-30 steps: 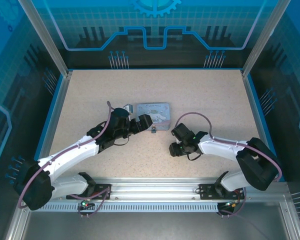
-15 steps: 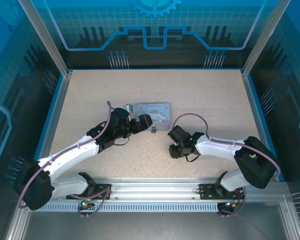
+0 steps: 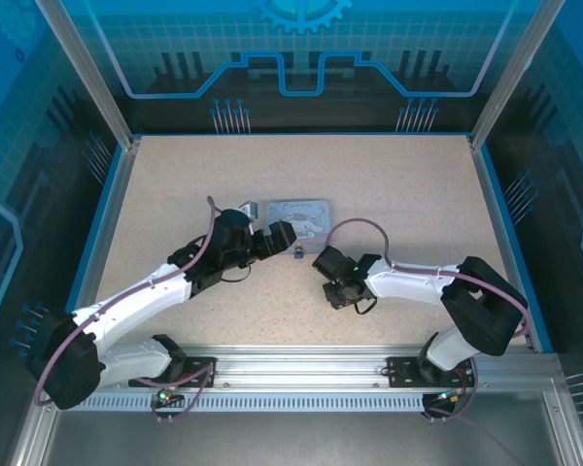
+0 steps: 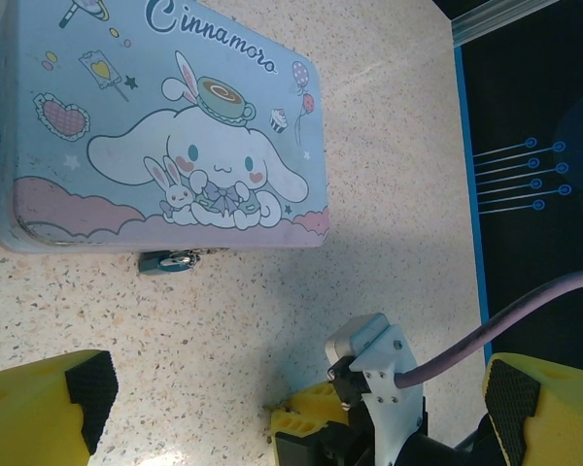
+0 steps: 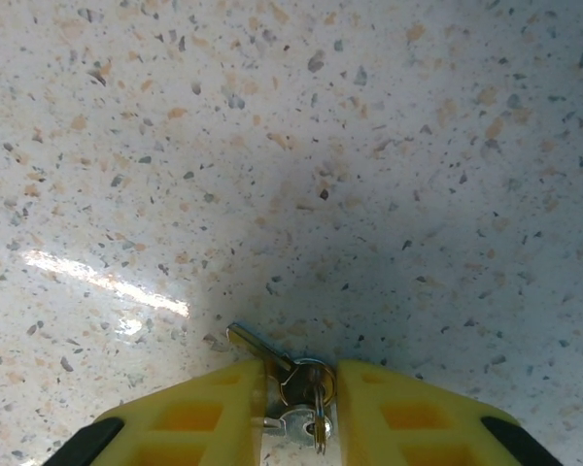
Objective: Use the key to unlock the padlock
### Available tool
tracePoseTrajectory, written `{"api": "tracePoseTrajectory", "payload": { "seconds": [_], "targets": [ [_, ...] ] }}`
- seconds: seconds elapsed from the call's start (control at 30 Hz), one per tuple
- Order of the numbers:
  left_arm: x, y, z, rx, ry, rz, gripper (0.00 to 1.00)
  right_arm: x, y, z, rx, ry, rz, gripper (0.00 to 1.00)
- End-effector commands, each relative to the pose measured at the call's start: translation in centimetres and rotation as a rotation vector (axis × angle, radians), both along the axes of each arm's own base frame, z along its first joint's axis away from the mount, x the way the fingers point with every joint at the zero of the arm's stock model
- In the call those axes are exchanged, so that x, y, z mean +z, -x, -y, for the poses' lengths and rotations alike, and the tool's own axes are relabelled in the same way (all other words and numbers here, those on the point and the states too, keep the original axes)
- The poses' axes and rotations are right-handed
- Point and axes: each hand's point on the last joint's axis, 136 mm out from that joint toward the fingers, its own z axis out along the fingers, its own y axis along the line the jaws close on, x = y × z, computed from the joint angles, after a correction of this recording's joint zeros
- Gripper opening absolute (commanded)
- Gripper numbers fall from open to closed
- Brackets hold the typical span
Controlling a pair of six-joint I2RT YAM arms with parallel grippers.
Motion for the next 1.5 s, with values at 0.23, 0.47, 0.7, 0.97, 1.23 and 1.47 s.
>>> {"api": "tracePoseTrajectory", "payload": {
  "seconds": [0.23, 0.47, 0.7, 0.97, 1.23, 1.47],
  "targets": [
    [1.8, -0.1, 0.2, -0.002, 0.025, 0.044, 0.99, -1.5, 2.7, 1.5, -0.026, 0.049, -0.08, 0.27],
    [1.9, -0.1, 0.2, -0.001, 0.026, 0.046, 0.99, -1.4, 2.8, 1.9, -0.038, 0.073, -0.085, 0.27],
    [2.0, -0.1, 0.2, -0.001, 0.031, 0.047, 0.99, -1.4, 3.1, 2.2, -0.034, 0.094, -0.078, 0.11],
    [2.4, -0.3, 0.4, -0.004, 0.032, 0.053, 0.99, -1.0, 2.7, 1.9, -0.019, 0.092, -0.064, 0.0],
    [1.5, -0.1, 0.5, -0.01, 0.027, 0.029, 0.99, 0.9, 1.6, 0.0, 0.005, -0.04, -0.023, 0.0],
    [0.1, 0.2, 0.3, -0.013, 0.015, 0.002, 0.99, 3.5, 0.7, -1.2, -0.006, -0.199, 0.003, 0.0]
  ]
}}
